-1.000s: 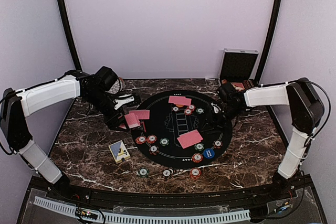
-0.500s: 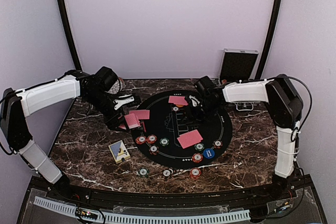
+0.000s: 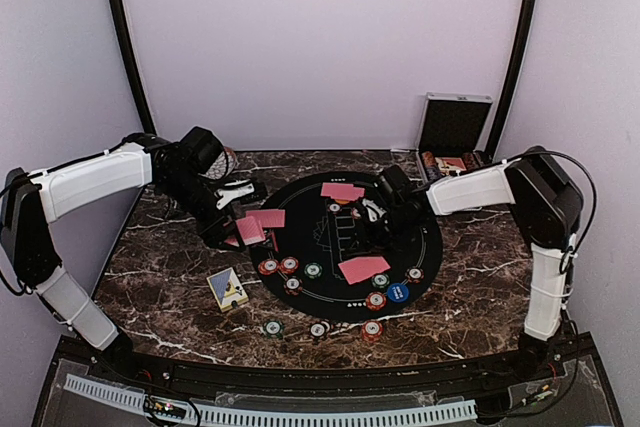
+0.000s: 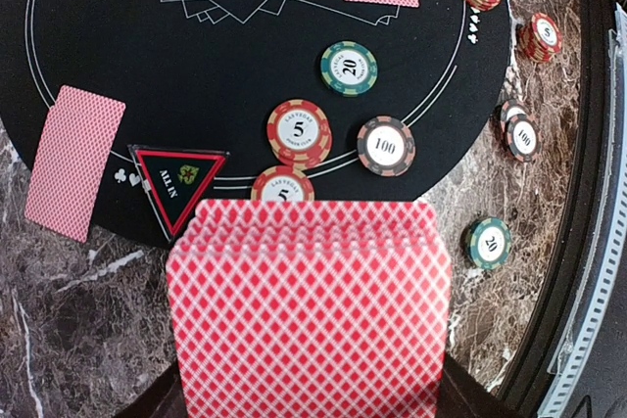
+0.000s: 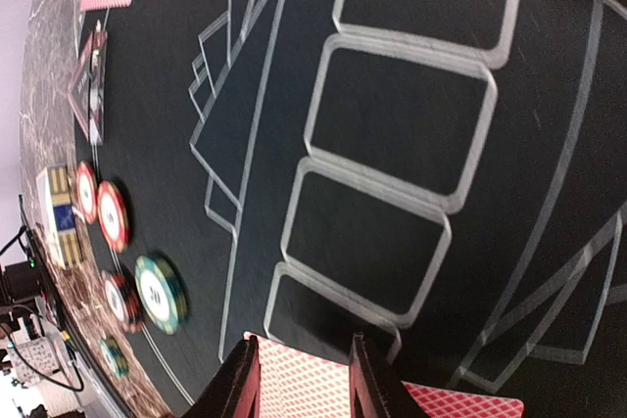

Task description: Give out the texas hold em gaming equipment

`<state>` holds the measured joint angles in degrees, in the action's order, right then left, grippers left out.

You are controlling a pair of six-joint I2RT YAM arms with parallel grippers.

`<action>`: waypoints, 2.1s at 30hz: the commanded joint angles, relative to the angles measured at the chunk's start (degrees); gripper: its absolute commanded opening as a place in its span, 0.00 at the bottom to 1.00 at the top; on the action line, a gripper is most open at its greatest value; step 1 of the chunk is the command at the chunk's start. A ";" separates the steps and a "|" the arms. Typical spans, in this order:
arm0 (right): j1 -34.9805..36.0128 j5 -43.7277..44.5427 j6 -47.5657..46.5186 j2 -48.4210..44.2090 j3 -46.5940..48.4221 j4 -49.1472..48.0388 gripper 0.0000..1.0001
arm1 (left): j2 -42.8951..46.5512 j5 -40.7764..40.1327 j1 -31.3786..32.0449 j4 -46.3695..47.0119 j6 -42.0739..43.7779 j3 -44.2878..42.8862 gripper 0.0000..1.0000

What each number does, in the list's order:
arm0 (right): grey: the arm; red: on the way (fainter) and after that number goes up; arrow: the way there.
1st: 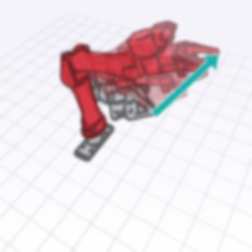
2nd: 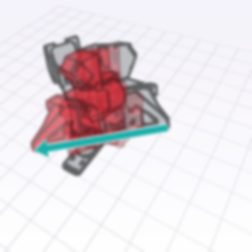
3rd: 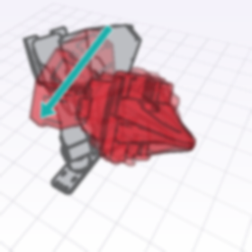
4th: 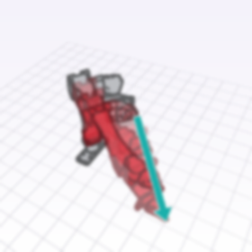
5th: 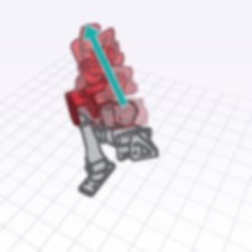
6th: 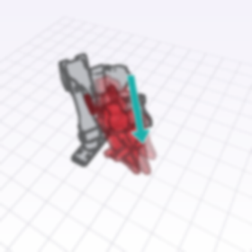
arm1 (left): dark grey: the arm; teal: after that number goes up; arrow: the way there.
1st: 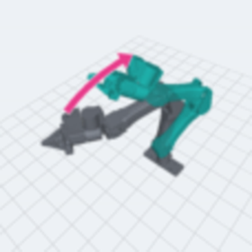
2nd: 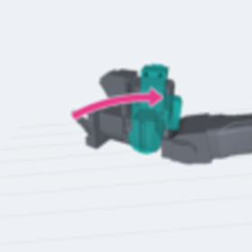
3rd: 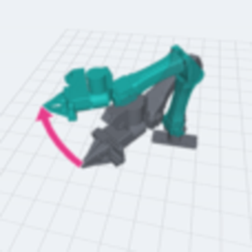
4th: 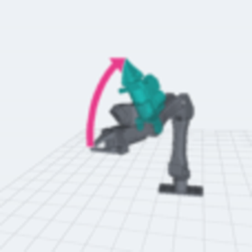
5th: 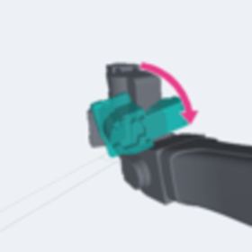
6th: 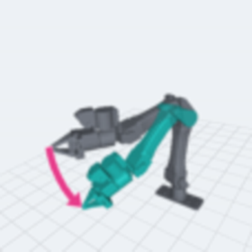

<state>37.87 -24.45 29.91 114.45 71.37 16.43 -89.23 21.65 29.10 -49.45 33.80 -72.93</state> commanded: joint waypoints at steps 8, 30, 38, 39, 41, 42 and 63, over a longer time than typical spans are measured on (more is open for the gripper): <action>0.89 2.94 1.63 -5.88 -7.54 3.82 0.31 | 1.98 1.82 -0.27 -0.79 0.28 0.08 0.00; 10.27 -15.18 24.12 -0.47 12.78 -19.20 0.81 | 1.49 3.68 -0.27 -0.80 -0.16 -1.74 0.00; 12.54 -16.82 27.87 3.44 15.75 -24.22 0.81 | 1.57 3.86 -0.28 -1.04 0.04 -2.10 0.00; 12.72 -17.05 28.18 3.87 16.18 -24.51 0.81 | 1.55 3.89 -0.27 -1.03 -0.01 -2.12 0.00; 13.07 -17.33 28.63 4.83 16.90 -25.12 0.81 | 1.54 4.02 -0.27 -1.02 -0.09 -2.14 0.00; 13.26 -17.52 28.98 5.28 17.28 -25.40 0.81 | 1.53 4.13 -0.27 -1.05 -0.17 -2.14 0.00; 16.30 -21.31 30.51 15.36 28.47 -23.71 0.77 | 1.22 4.07 -0.27 -1.43 -0.10 -3.23 0.00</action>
<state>53.04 -44.07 60.23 127.50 96.36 -7.05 -89.23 23.88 29.10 -49.63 33.76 -74.22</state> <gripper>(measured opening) 0.774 0.684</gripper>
